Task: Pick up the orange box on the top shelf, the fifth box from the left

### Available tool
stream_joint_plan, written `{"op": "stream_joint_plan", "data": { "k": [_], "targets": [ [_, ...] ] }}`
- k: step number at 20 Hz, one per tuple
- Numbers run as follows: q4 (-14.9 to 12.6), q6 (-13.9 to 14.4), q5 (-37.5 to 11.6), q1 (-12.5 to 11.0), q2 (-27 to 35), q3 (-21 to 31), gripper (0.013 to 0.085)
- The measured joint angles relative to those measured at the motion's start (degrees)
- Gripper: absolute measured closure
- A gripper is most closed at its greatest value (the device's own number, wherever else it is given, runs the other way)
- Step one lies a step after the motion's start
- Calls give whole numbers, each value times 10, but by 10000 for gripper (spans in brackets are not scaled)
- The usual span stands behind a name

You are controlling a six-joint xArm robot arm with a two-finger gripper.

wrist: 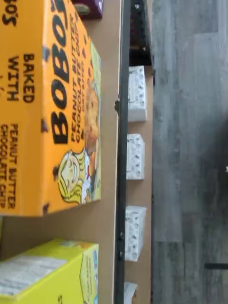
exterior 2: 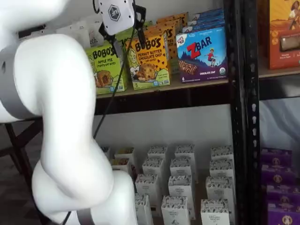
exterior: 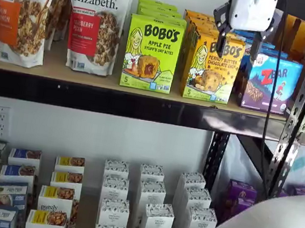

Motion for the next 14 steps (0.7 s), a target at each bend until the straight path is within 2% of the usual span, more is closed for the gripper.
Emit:
{"op": "stream_joint_plan", "data": {
  "k": [8, 11, 14],
  "targets": [
    [51, -26, -79, -38, -21, 28, 130],
    [44, -25, -95, -37, -17, 28, 130],
    [51, -26, -108, -39, -11, 28, 130]
  ]
}}
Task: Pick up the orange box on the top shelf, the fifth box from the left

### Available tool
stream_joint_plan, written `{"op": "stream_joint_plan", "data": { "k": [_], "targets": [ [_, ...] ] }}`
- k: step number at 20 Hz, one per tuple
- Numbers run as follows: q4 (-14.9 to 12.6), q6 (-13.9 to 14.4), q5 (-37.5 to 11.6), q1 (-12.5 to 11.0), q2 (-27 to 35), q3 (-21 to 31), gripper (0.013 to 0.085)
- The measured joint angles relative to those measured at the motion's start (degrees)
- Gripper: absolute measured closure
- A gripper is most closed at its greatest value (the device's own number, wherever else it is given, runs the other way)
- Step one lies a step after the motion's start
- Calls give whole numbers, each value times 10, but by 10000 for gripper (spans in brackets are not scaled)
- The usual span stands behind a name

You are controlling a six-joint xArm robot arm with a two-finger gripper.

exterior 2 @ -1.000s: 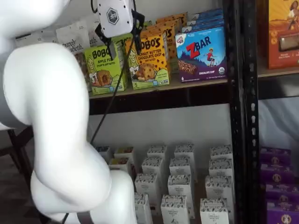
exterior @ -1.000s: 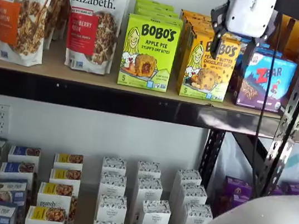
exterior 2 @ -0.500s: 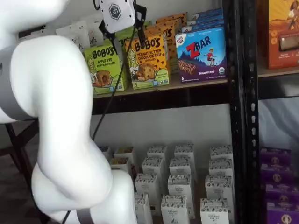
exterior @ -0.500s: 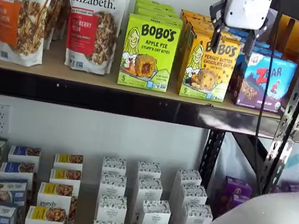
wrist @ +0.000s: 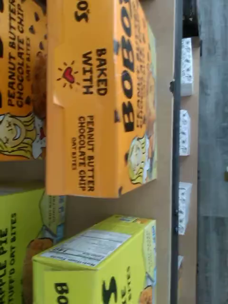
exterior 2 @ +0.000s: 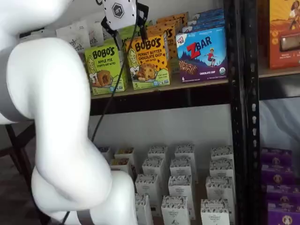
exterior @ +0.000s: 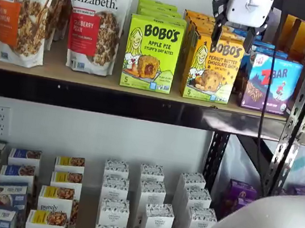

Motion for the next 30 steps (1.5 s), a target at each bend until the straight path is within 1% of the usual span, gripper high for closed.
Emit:
{"op": "stream_joint_plan", "data": {
  "k": [2, 4, 10, 19, 26, 30],
  "targets": [
    [8, -2, -10, -2, 1, 2, 130],
    [7, -2, -13, -2, 3, 1, 130],
    [24, -17, -15, -17, 2, 5, 130],
    [24, -20, -12, -20, 4, 11, 130],
    [27, -23, -26, -23, 0, 20, 130],
    [24, -20, -28, -21, 0, 20, 130]
  ]
}}
